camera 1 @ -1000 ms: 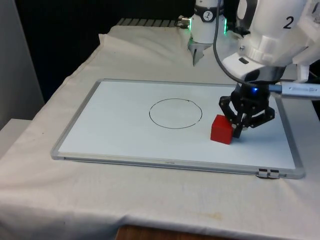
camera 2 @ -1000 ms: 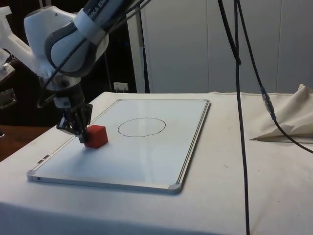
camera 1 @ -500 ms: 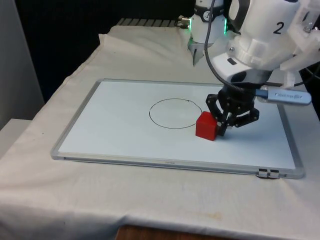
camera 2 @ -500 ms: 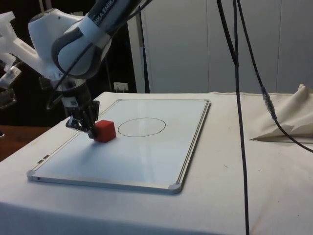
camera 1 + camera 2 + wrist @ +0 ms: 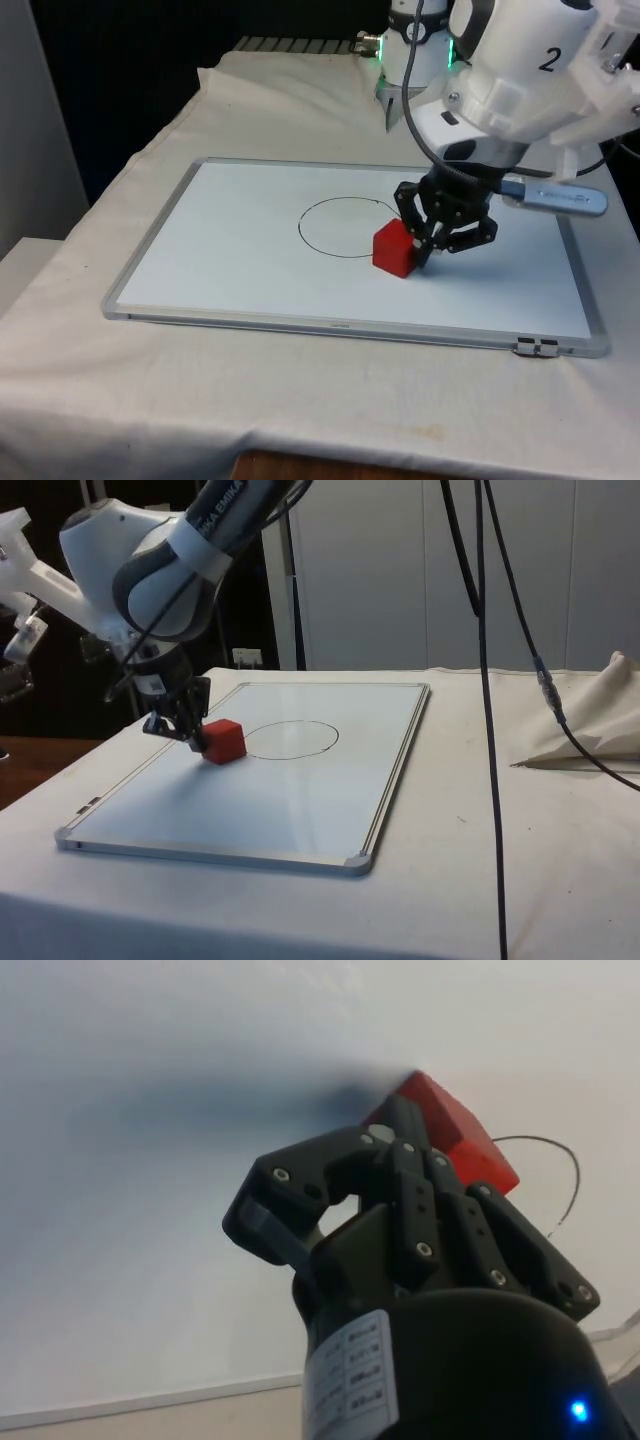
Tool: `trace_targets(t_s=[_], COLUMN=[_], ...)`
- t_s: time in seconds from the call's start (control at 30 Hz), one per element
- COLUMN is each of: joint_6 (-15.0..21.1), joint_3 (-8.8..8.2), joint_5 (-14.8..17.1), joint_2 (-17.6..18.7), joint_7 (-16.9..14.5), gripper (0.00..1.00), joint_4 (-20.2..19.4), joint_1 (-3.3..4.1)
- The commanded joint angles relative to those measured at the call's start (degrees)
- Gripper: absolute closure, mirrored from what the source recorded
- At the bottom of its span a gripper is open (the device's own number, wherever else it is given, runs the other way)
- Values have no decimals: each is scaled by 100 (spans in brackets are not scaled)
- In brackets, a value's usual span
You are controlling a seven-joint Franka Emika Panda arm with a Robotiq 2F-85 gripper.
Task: Push the cube into the marked area.
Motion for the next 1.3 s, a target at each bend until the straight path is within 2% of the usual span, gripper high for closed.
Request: trace_targets(t_s=[0.0, 0.33, 0.47, 0.5, 0.53, 0.67, 0.7, 0.73, 0.77, 0.93, 1.03, 1.07, 1.1, 1.27], joint_6=[-34, -11, -11, -40, -17, -92, -115, -126, -138, -281, -350, -384, -367, -401], joint_3=[-46, -281, -304, -269, -309, -332, -338, -298, -344, -372, -384, -344, -395, -384], joint_5=[-40, -223, -309, -264, -332, -487, -527, -481, -561, -802, -917, -877, -963, -1106], joint_2=[52, 126, 92, 132, 80, 40, 34, 80, 23, -23, -46, 0, -52, -155], joint_7=[-6, 23, 57, 29, 69, 143, 160, 132, 172, 252, 292, 269, 304, 395], gripper=[100, 100, 100, 100, 100, 100, 100, 100, 100, 100, 100, 100, 100, 100], joint_4=[63, -17, -143, -57, -172, -292, -309, -229, -327, -430, -476, -401, -498, -636], joint_1=[-17, 11, 29, -6, 34, 57, 57, 17, 57, 63, 57, 23, 57, 74])
